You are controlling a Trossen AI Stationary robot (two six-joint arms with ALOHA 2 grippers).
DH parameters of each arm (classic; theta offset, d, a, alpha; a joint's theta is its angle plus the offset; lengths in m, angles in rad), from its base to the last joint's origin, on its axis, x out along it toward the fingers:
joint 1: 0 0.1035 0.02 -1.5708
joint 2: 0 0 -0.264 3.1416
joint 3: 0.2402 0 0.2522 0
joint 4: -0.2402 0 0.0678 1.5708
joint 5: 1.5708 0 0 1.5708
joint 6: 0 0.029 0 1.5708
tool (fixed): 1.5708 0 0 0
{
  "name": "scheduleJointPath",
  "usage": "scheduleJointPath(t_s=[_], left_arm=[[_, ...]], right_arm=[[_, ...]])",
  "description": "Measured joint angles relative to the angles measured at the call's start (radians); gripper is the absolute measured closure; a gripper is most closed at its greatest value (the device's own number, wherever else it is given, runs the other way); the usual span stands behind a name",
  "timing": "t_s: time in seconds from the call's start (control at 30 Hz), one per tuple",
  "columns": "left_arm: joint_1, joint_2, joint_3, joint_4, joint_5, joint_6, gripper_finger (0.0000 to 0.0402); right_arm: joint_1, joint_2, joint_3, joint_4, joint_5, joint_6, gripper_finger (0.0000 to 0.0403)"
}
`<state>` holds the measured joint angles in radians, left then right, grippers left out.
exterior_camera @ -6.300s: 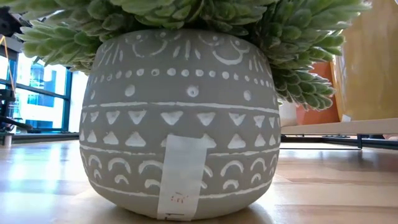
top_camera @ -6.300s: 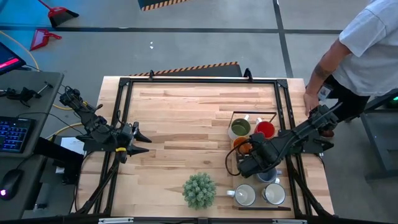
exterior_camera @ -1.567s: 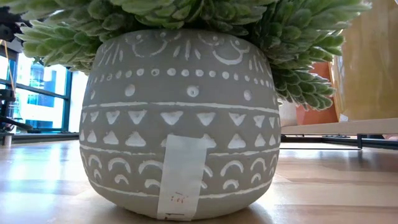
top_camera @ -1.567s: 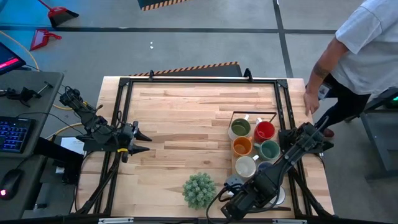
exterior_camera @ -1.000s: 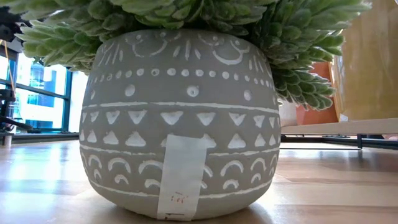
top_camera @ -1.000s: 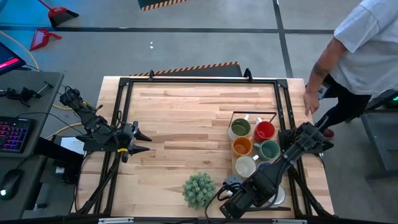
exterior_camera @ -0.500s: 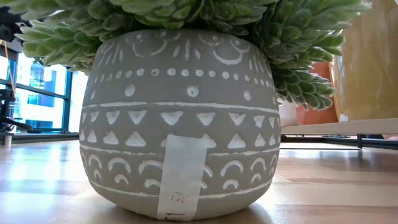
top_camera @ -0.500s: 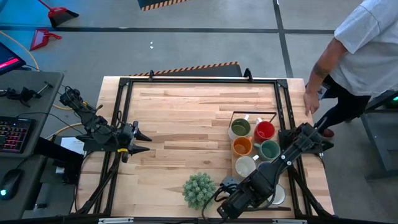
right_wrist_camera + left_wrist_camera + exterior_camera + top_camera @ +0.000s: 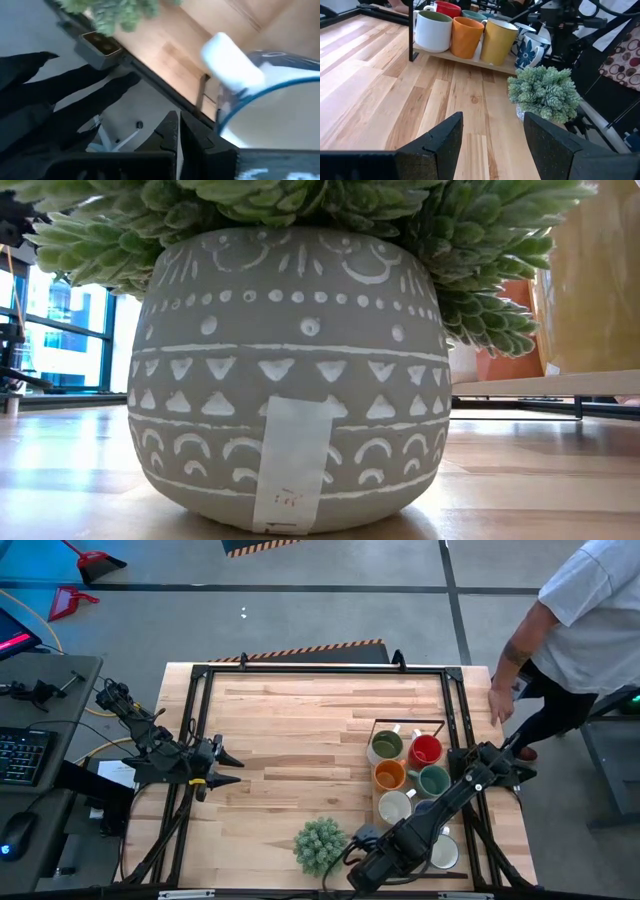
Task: Place coffee mugs
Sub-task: Adjust the mugs on the shelf
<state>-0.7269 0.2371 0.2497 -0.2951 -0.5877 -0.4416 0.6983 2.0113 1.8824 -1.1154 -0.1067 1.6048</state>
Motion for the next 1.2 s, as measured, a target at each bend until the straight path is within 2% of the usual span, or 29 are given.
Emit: scheduleJointPath(t_s=[0.2, 0.6, 0.87, 0.93, 1.03, 1.13, 1.2], left_arm=[[0.000, 0.000, 0.000, 0.000, 0.000, 0.000, 0.0204], [0.000, 0.000, 0.000, 0.000, 0.000, 0.000, 0.0204], [0.000, 0.000, 0.000, 0.000, 0.000, 0.000, 0.0204], [0.000, 0.000, 0.000, 0.000, 0.000, 0.000, 0.0204], [0.000, 0.000, 0.000, 0.000, 0.000, 0.000, 0.0204], [0.000, 0.000, 0.000, 0.000, 0.000, 0.000, 0.0204], [0.000, 0.000, 0.000, 0.000, 0.000, 0.000, 0.0204]], right_arm=[[0.000, 0.000, 0.000, -0.066, -0.017, 0.048, 0.0403], [0.000, 0.000, 0.000, -0.107, -0.008, 0.044, 0.0403], [0.000, -0.001, 0.000, 0.104, 0.000, -0.081, 0.0403], [0.000, -0.002, 0.017, 0.123, 0.042, -0.097, 0.0403], [0.002, -0.004, 0.092, 0.117, 0.202, -0.159, 0.0403], [0.016, -0.005, 0.204, 0.002, 0.379, -0.213, 0.0403], [0.023, -0.007, 0.267, -0.118, 0.450, -0.192, 0.0403]])
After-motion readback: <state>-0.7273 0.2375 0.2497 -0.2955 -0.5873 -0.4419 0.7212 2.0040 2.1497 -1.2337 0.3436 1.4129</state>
